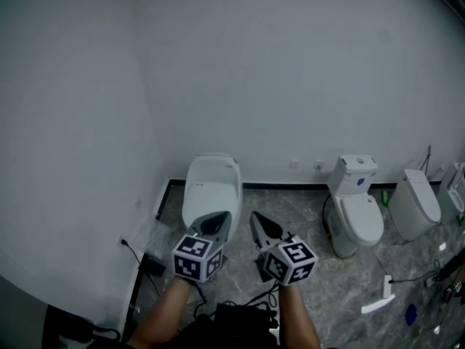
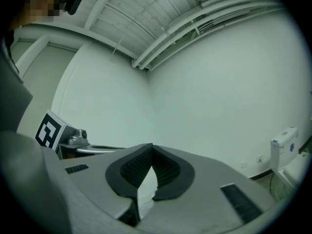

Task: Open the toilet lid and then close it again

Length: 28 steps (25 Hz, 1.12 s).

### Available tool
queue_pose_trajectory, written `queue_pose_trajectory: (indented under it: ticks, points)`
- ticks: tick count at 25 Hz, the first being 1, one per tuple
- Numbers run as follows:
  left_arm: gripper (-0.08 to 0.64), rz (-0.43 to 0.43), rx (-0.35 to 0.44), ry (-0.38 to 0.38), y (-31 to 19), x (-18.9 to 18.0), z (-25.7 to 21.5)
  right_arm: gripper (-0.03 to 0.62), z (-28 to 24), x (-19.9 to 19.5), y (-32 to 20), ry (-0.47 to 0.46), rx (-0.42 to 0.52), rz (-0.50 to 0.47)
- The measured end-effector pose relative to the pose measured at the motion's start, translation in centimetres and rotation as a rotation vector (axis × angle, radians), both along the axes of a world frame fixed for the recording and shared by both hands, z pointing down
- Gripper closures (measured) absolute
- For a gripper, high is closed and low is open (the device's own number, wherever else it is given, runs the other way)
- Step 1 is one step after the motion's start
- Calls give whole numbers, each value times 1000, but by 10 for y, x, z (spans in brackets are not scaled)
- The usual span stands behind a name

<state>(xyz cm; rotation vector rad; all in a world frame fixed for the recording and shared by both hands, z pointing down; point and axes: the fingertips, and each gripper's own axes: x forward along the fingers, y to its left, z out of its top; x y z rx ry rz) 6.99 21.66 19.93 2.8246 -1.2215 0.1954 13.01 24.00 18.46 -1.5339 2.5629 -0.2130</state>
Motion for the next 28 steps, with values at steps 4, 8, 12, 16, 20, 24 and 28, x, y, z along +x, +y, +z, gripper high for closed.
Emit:
queue_pose_trajectory:
  ticks: [4,8,12,16,20,24,28]
  points:
    - [552,33,-1,12,-3,2,0,584,-4,-4,-2,30,-2,15]
    - [552,45,5,30,-12,0,-5,584,-12,-8,-6,38,12,26]
    - [552,58,8,38,-17,-2,-8,584,-15,-8,-9,38,18,44]
    - [552,69,12,41,-21,-5,-14,584,-21,-9,-13,47,20,58]
    - [552,81,11,41,-25,-4,-15,584,-25,-10,-17,50,21,64]
    - [552,89,10,41,-30,-6,-16,584,-27,-12,-22,51,22,71]
    - [552,98,13,32,-33,-3,-21,584,-30,-12,-25,52,22,79]
